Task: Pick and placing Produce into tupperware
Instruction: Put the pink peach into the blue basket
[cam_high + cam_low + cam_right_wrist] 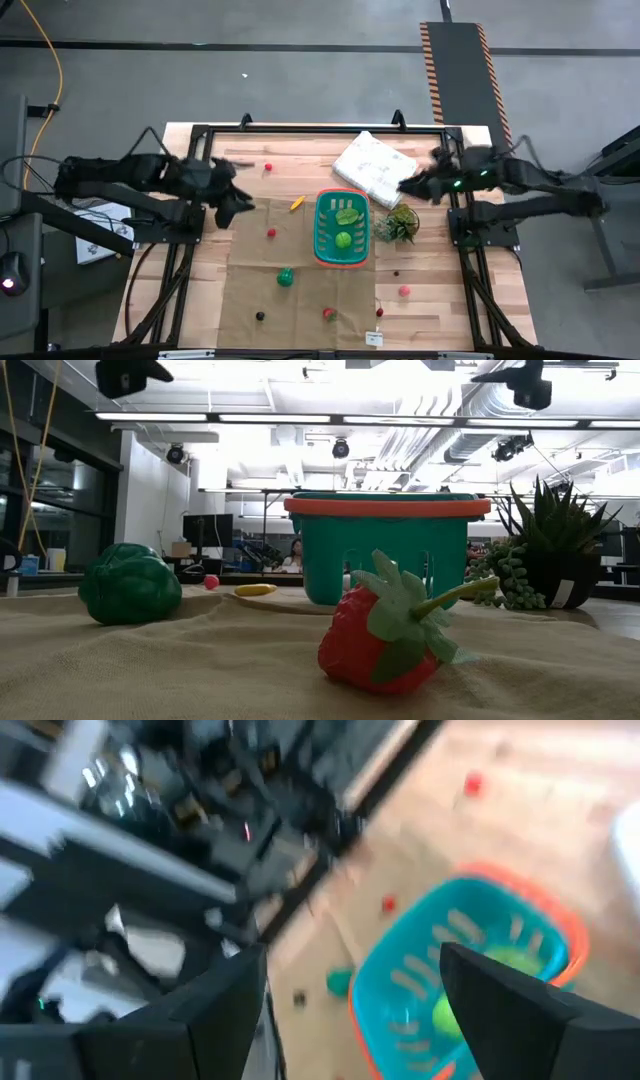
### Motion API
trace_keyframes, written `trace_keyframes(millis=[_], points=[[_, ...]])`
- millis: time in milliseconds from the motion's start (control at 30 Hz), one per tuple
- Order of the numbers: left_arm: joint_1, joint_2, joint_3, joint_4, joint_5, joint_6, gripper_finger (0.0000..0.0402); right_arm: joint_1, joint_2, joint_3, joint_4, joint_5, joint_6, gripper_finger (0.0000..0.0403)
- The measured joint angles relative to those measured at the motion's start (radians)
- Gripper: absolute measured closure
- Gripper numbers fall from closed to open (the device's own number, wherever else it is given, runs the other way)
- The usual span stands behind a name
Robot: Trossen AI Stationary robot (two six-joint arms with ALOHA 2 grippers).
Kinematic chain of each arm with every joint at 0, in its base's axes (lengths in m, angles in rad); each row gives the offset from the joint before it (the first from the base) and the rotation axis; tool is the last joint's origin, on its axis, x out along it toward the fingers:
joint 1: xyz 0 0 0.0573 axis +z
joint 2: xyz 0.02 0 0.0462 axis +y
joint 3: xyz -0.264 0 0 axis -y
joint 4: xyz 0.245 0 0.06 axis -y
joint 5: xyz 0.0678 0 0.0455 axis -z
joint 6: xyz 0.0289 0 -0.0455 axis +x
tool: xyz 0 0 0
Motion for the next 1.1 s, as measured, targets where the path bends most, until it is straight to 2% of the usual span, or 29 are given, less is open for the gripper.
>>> trace_keyframes(millis=[133, 267, 500, 633, 833, 933, 1100], points=[[-0.103, 0.016, -0.028, 0.032, -0.039, -0.055, 0.0247, 0.184, 0.108, 0.000, -0.001, 0.098, 0.088, 0.0114], [-0.187, 0.038, -0.029, 0.036, -0.107, -0.077, 0.0247, 0.350, 0.189, 0.000, -0.028, 0.184, 0.244, 0.0114], [-0.257, 0.042, -0.028, 0.033, -0.194, -0.083, 0.0247, 0.566, 0.279, 0.007, -0.083, 0.255, 0.562, 0.0114], [-0.254, 0.042, -0.028, 0.028, -0.205, -0.064, 0.0247, 0.631, 0.374, 0.135, -0.302, 0.254, 0.671, 0.0114], [-0.255, 0.042, -0.028, 0.024, -0.207, -0.046, 0.0247, 0.665, 0.587, 0.418, -0.694, 0.253, 0.711, 0.0114], [-0.255, 0.042, -0.028, 0.024, -0.209, -0.044, 0.0247, 0.671, 0.693, 0.516, -0.806, 0.225, 0.747, 0.0114], [-0.254, 0.042, -0.028, 0.024, -0.211, -0.032, 0.0247, 0.674, 0.842, 0.624, -0.916, 0.115, 0.803, 0.0114]])
